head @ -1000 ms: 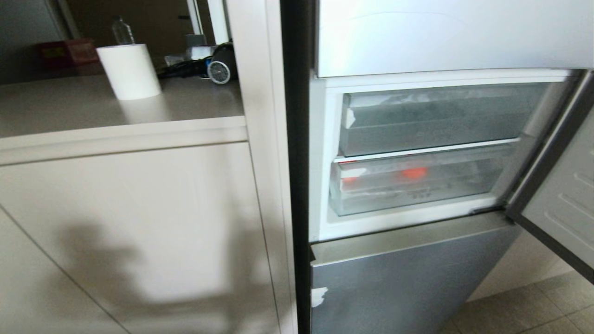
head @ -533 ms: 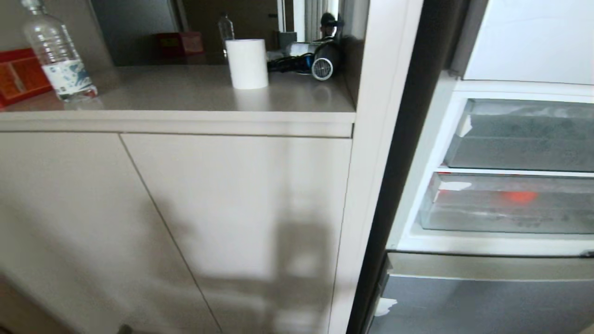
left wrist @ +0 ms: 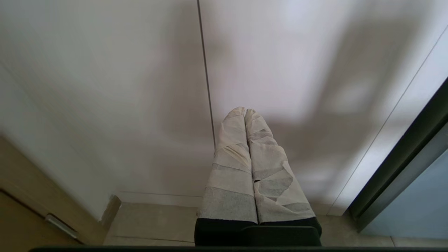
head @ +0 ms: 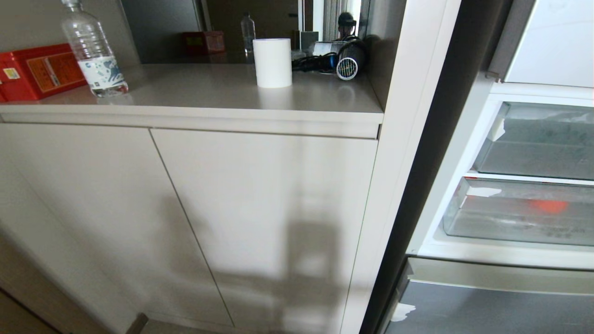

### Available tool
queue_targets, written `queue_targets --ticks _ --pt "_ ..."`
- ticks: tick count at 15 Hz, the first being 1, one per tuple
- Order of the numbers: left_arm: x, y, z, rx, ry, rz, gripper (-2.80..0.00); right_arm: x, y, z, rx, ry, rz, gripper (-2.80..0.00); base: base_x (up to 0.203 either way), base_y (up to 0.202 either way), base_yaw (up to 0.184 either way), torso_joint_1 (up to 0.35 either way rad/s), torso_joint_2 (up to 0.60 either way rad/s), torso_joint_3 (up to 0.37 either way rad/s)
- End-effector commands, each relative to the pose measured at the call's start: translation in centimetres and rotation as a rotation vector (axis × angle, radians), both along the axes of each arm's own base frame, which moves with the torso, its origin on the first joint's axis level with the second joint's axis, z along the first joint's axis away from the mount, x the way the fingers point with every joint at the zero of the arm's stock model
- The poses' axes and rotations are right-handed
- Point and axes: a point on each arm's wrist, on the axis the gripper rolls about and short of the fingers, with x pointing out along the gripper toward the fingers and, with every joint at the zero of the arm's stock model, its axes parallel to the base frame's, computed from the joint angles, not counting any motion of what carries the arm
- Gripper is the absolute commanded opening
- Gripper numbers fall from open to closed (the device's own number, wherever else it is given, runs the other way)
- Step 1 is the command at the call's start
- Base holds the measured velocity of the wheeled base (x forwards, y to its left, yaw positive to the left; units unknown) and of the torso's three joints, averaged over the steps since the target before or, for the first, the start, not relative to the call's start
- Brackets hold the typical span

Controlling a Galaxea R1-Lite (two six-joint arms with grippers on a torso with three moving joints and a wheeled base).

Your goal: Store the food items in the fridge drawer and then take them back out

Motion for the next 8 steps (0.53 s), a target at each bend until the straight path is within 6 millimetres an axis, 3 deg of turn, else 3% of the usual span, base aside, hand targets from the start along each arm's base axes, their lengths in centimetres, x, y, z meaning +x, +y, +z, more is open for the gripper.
queue_targets --ticks 1,4,6,8 --pt "0.0 0.0 0.0 0.001 0.000 0.001 -2.80 -0.3 0.0 2.1 0.000 -0.032 0.000 -2.80 0.000 0.000 0.000 0.000 0.00 0.000" --pt "0.0 0.0 0.0 0.001 0.000 0.000 -2.80 2.7 0.0 6.5 0.029 0.130 0.009 -2.80 0.000 0.000 0.000 0.000 0.00 0.000" --pt "0.0 0.0 0.0 0.001 0.000 0.001 -2.80 7.0 0.1 8.8 0.064 0.262 0.032 -2.80 0.000 0.000 0.000 0.000 0.00 0.000" --pt "0.0 0.0 0.0 0.001 0.000 0.000 -2.80 12.4 0.2 9.2 0.088 0.372 0.051 -2.80 0.000 0.000 0.000 0.000 0.00 0.000"
